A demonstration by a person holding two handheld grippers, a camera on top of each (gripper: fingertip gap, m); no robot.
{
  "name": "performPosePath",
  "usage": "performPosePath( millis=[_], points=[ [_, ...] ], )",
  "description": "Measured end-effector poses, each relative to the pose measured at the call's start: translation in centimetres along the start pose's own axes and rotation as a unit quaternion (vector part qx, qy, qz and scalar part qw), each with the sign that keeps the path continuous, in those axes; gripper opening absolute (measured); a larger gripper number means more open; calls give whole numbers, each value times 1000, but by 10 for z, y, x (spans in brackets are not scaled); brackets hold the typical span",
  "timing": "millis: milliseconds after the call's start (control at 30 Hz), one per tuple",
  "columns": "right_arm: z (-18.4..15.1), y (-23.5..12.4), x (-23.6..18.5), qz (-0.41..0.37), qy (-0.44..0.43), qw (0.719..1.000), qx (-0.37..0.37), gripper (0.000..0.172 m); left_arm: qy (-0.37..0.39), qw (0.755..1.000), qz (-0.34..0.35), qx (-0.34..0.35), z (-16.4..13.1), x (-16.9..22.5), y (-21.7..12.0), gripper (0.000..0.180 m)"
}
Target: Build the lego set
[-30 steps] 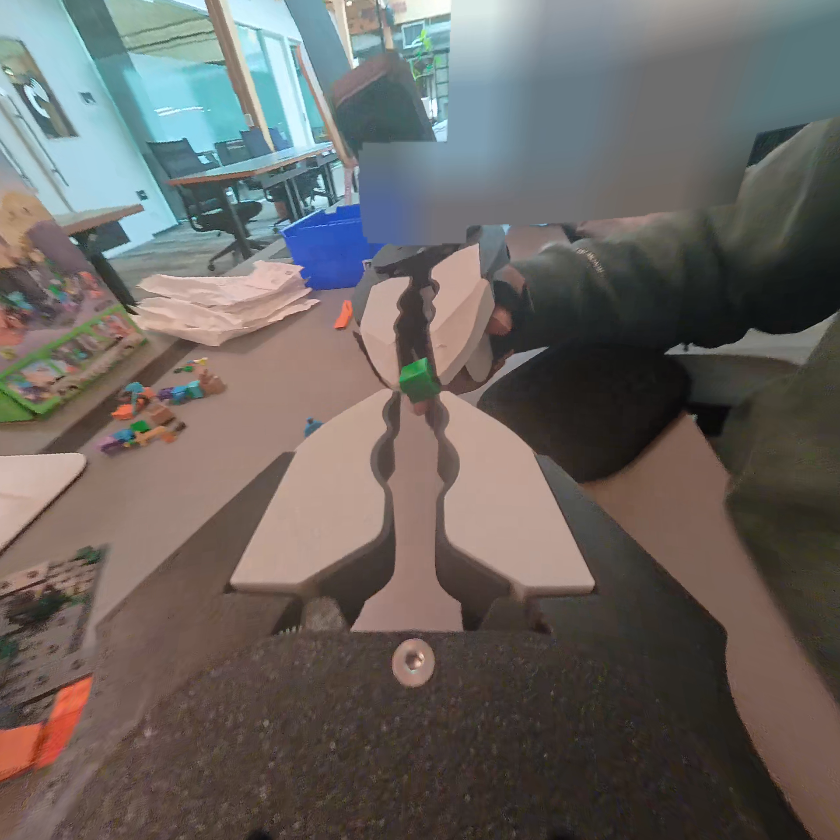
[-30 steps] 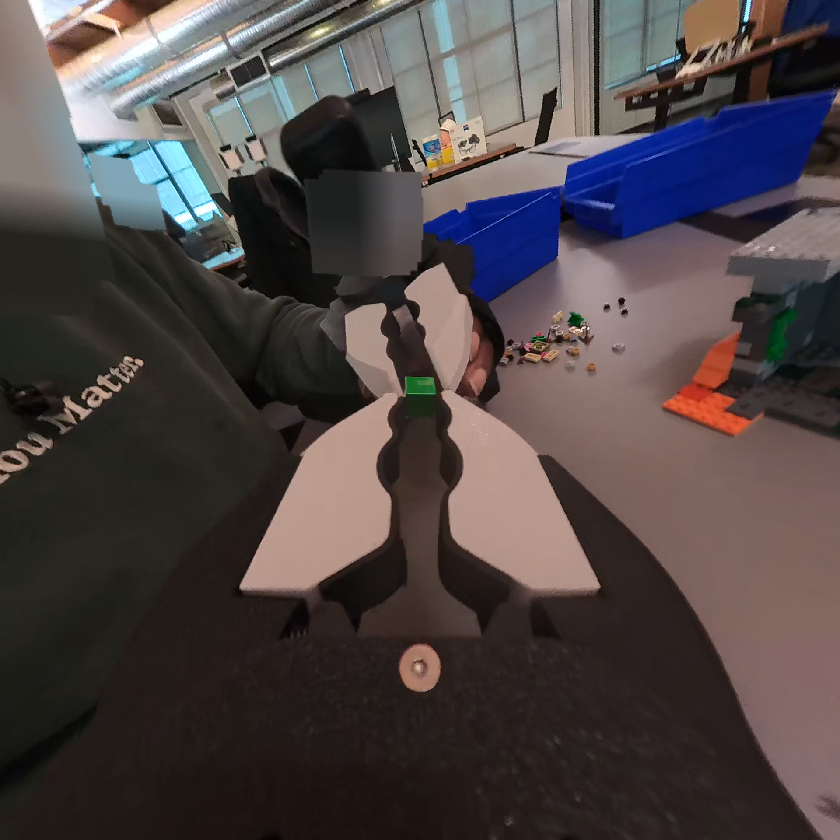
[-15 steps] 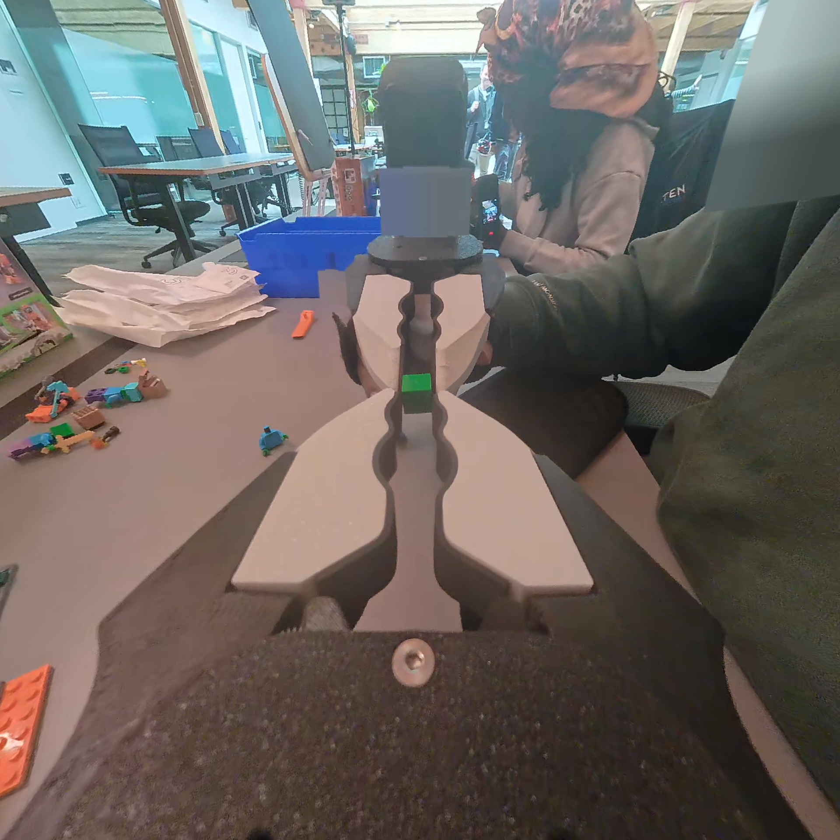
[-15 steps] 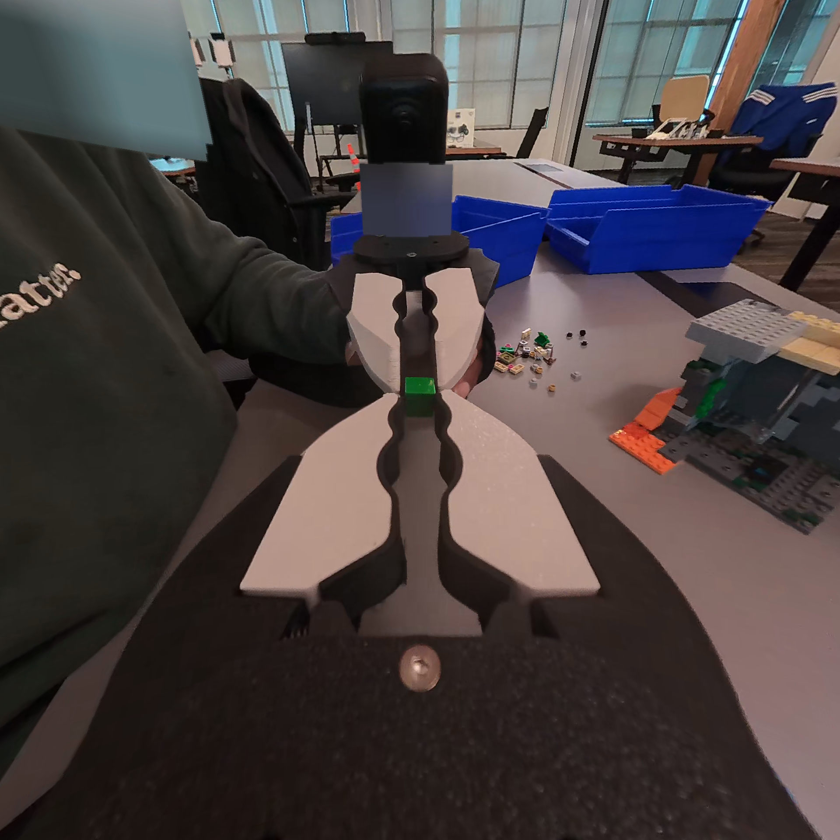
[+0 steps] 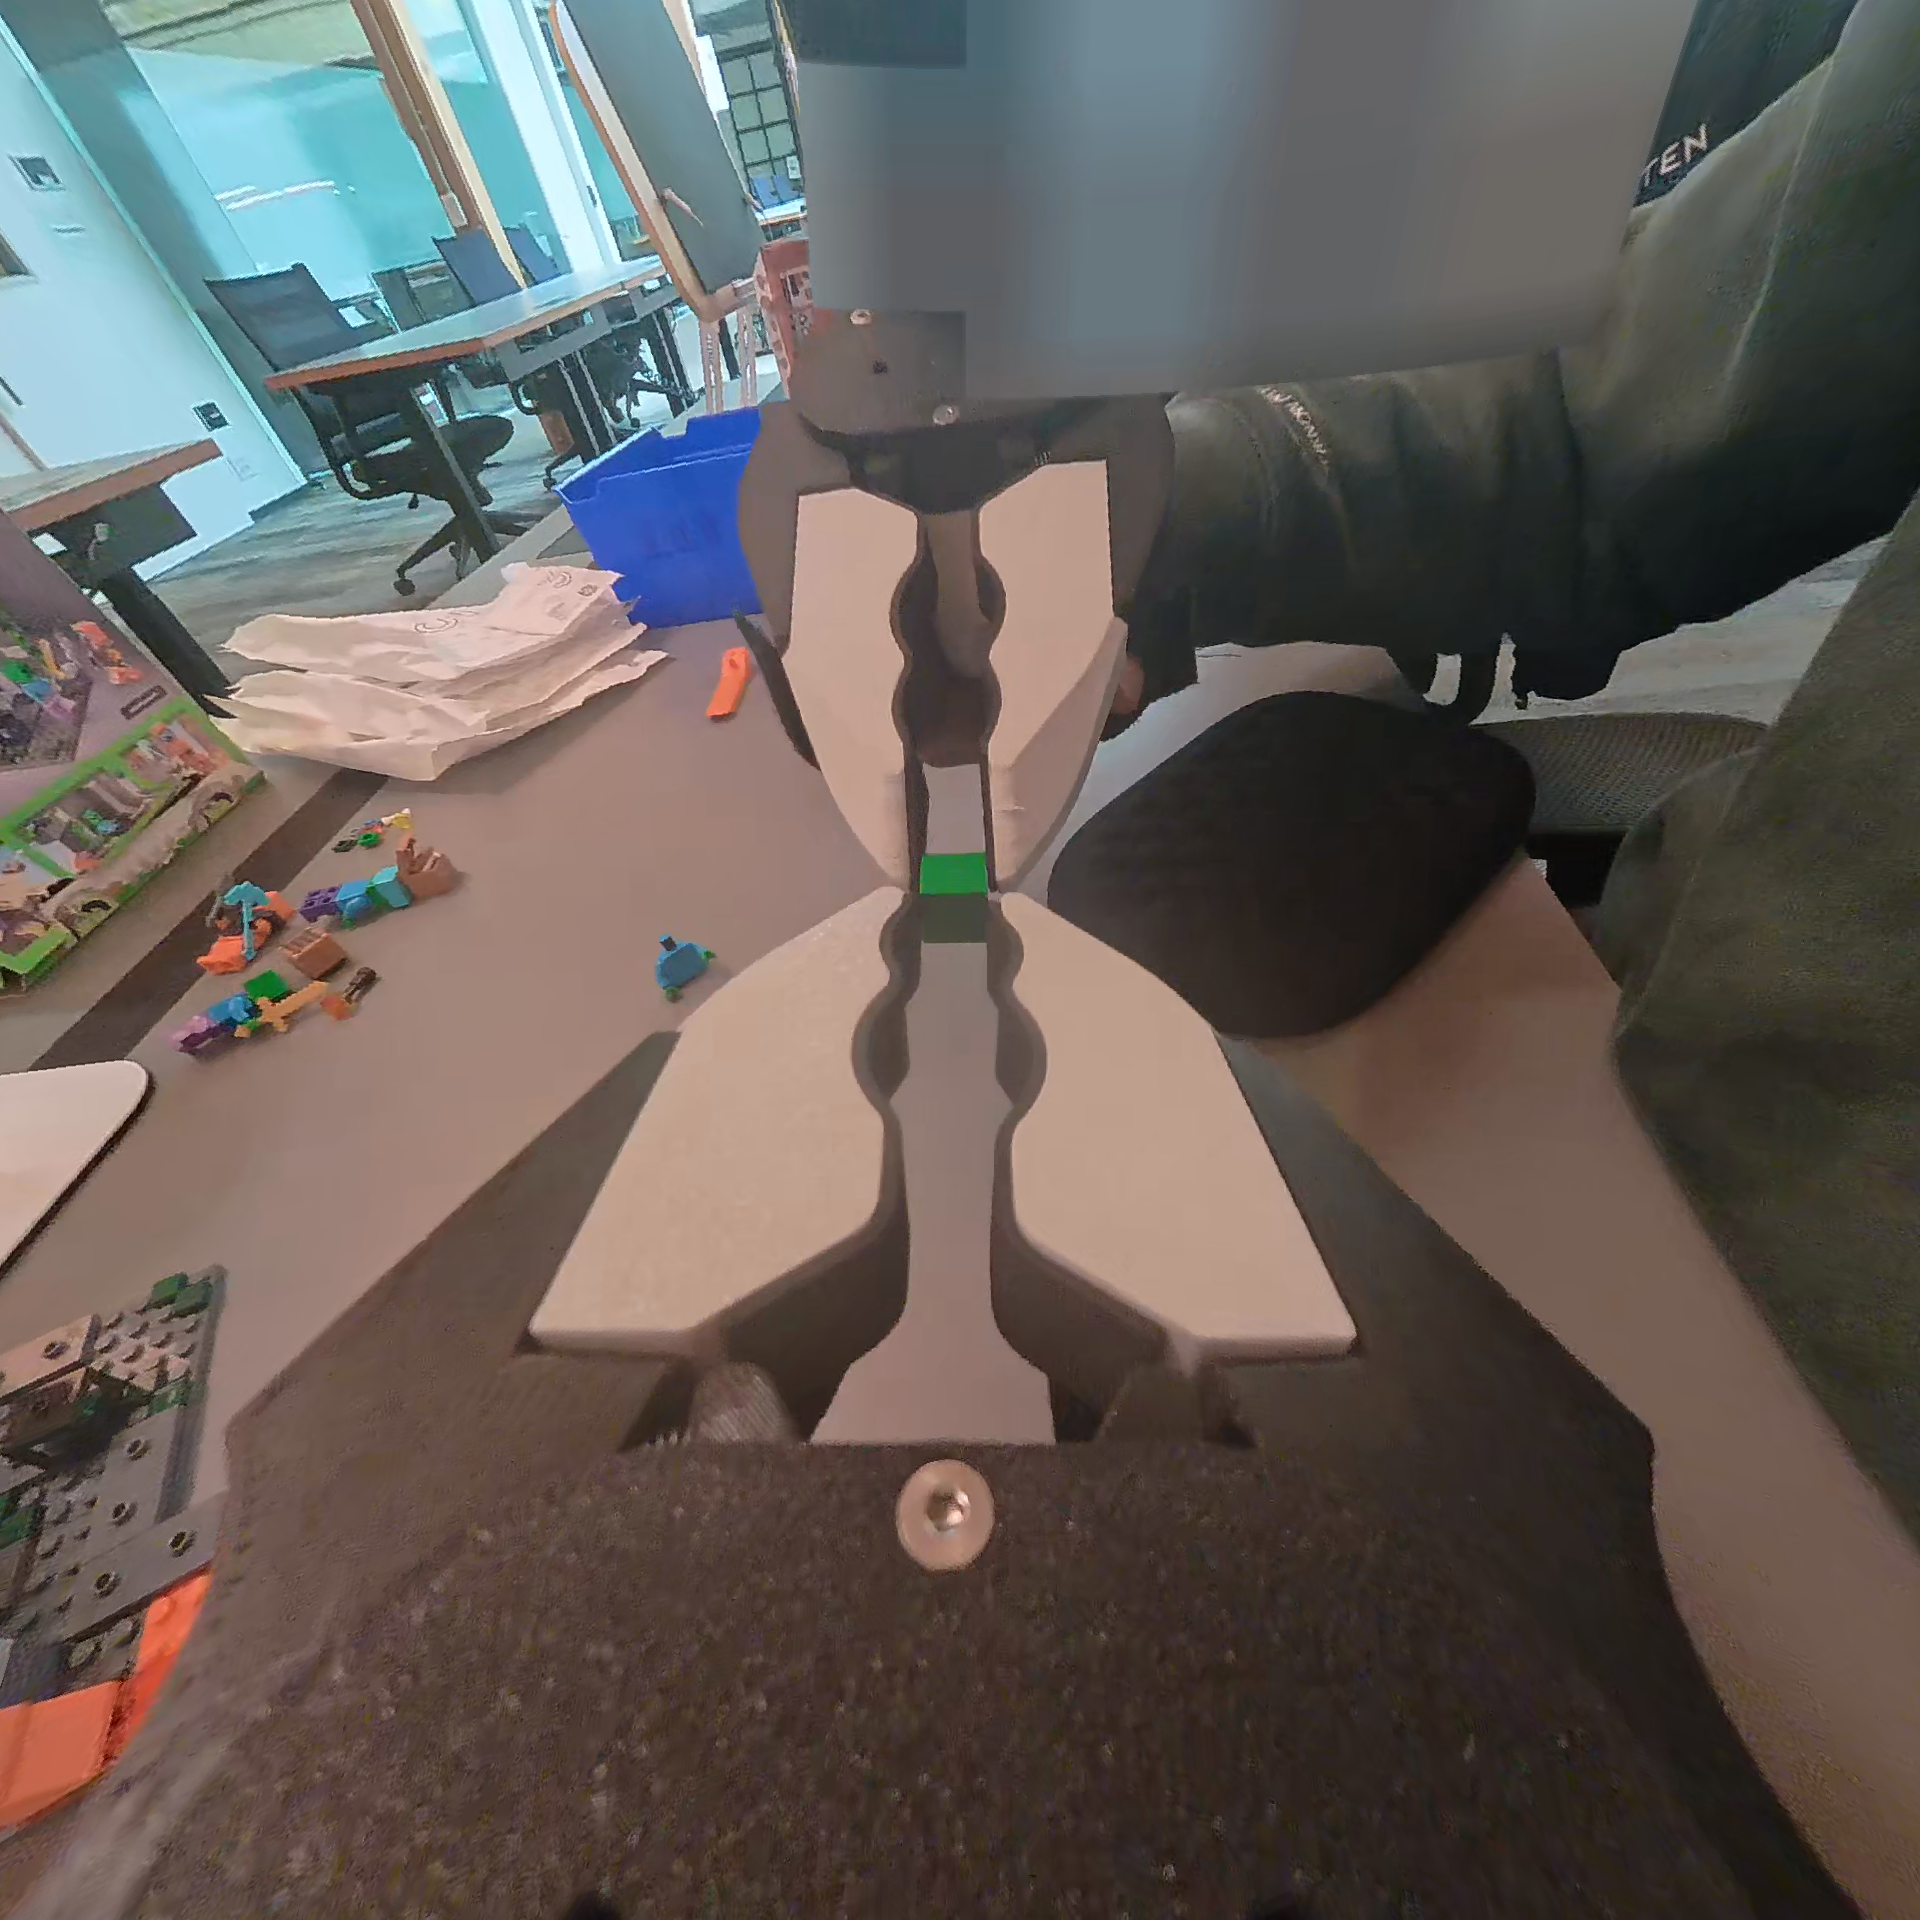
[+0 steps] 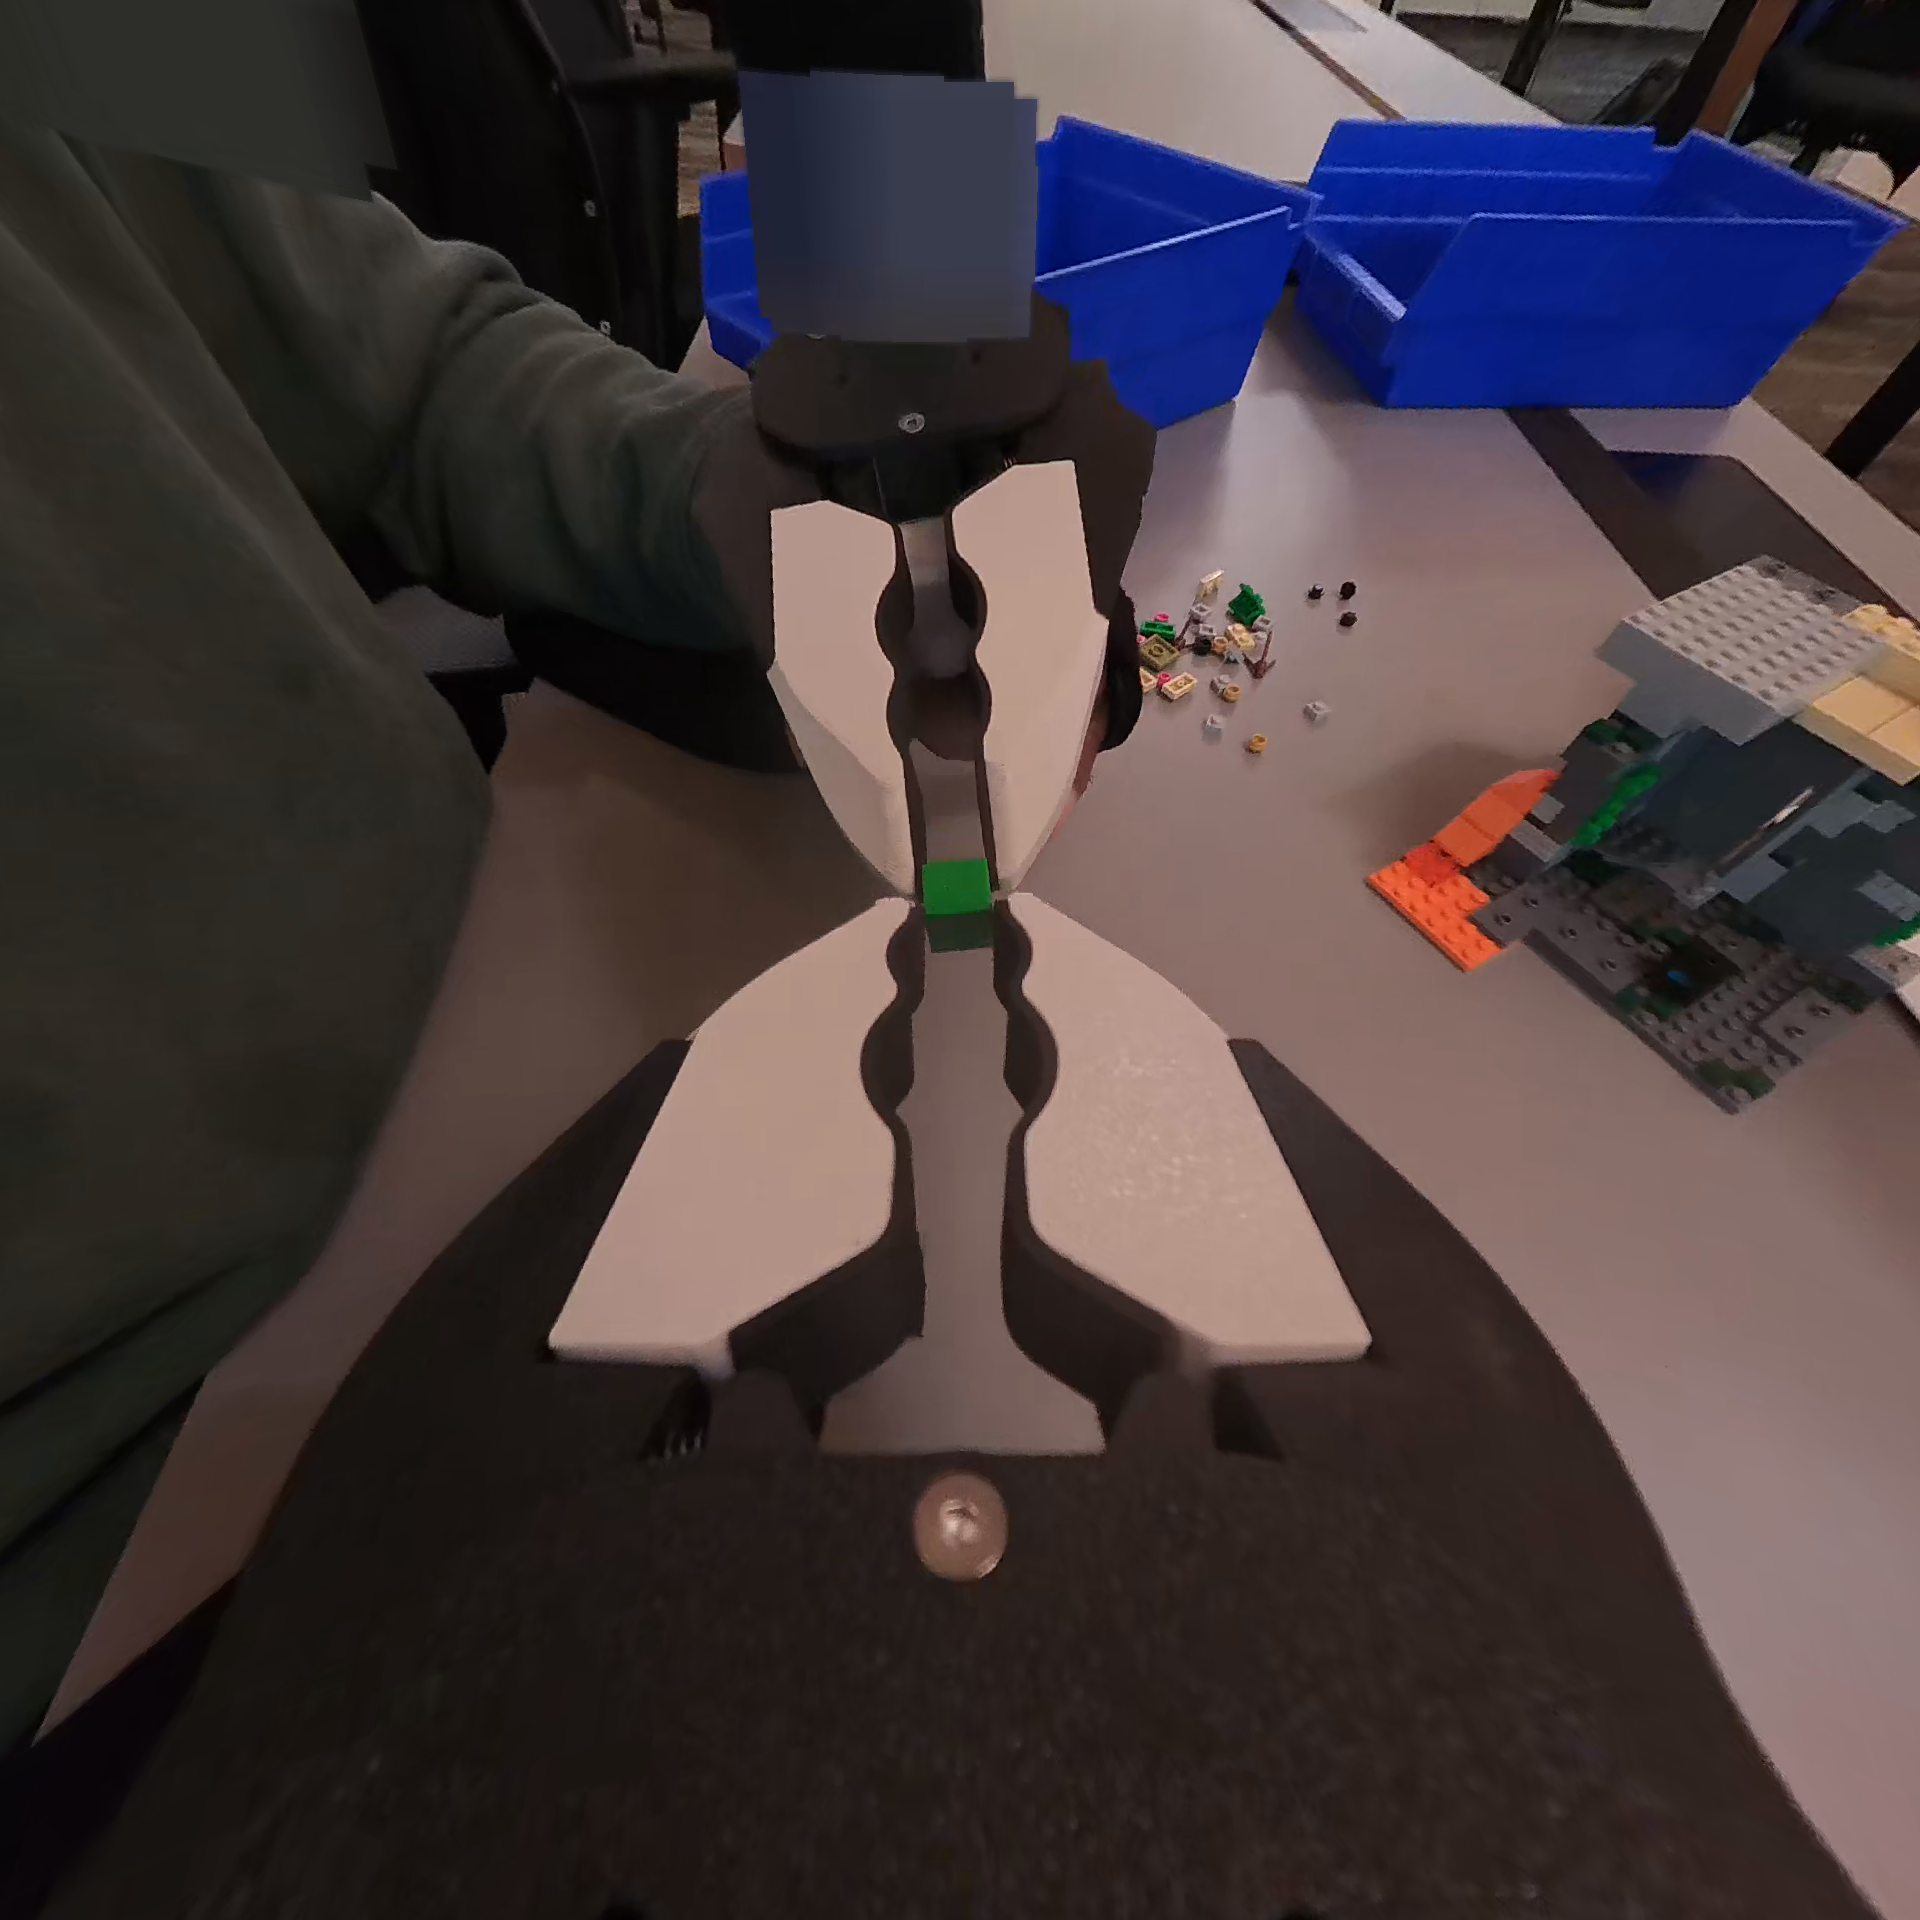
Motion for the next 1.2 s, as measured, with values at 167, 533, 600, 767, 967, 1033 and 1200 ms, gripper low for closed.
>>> performPosePath(
  millis=[167,533,600,767,967,1033,1200],
  points=[
    [-3,-11,14,-20,39,999,9,11,-10,999,40,-6,-3,-12,0,20],
    [-122,-91,145,-202,173,957,-116,11,-18,993,111,-32,-20,-36,-6,14],
    [-135,-89,149,-205,171,953,-142,12,-16,993,115,-38,-22,-37,-5,14],
    [-147,-83,150,-204,164,950,-169,12,-19,992,117,-41,-25,-39,-6,13],
    [-150,-84,151,-210,157,948,-182,12,-29,992,115,-44,-27,-41,-6,14],
    [-150,-84,151,-212,157,947,-185,14,-30,992,115,-47,-29,-41,-5,15],
    [-142,-87,152,-228,162,945,-169,22,-39,991,120,-53,-32,-43,-5,16]
  ],
)
Point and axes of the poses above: each gripper's, where its closed fingertips meet, y out along the fingers, z out of its top, x = y × z across the jaws, the point moved 2 cm from there along -y, back along the fingers, and after that the axes turned 2 degrees about y, right-handed, at the moved point
